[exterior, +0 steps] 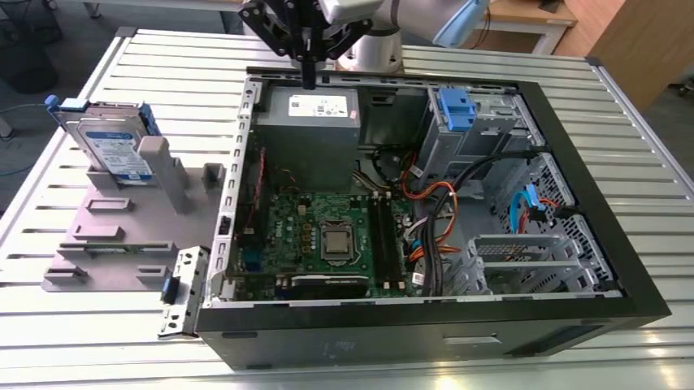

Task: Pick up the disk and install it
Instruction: 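Reach for the disk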

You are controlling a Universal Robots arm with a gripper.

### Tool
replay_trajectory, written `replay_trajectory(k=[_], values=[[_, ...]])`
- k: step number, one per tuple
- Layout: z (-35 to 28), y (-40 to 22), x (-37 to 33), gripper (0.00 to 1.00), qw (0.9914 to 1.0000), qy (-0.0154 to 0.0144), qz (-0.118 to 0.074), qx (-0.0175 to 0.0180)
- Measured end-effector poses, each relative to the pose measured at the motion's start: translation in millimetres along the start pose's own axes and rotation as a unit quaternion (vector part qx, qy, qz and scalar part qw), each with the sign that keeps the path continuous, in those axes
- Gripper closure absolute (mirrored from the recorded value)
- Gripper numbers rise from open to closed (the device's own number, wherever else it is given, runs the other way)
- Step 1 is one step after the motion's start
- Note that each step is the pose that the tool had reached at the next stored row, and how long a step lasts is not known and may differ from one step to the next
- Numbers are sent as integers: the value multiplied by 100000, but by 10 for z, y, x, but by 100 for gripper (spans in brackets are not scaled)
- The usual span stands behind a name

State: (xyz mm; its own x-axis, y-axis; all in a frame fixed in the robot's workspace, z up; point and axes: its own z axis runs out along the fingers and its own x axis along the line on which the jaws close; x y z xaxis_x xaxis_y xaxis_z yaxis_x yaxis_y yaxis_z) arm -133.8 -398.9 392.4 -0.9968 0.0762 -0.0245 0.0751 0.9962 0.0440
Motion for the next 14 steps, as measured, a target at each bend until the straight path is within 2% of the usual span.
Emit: replay_trajectory(k=[14], values=[[-2,-4,60,89,100000,-4,-2,-1]])
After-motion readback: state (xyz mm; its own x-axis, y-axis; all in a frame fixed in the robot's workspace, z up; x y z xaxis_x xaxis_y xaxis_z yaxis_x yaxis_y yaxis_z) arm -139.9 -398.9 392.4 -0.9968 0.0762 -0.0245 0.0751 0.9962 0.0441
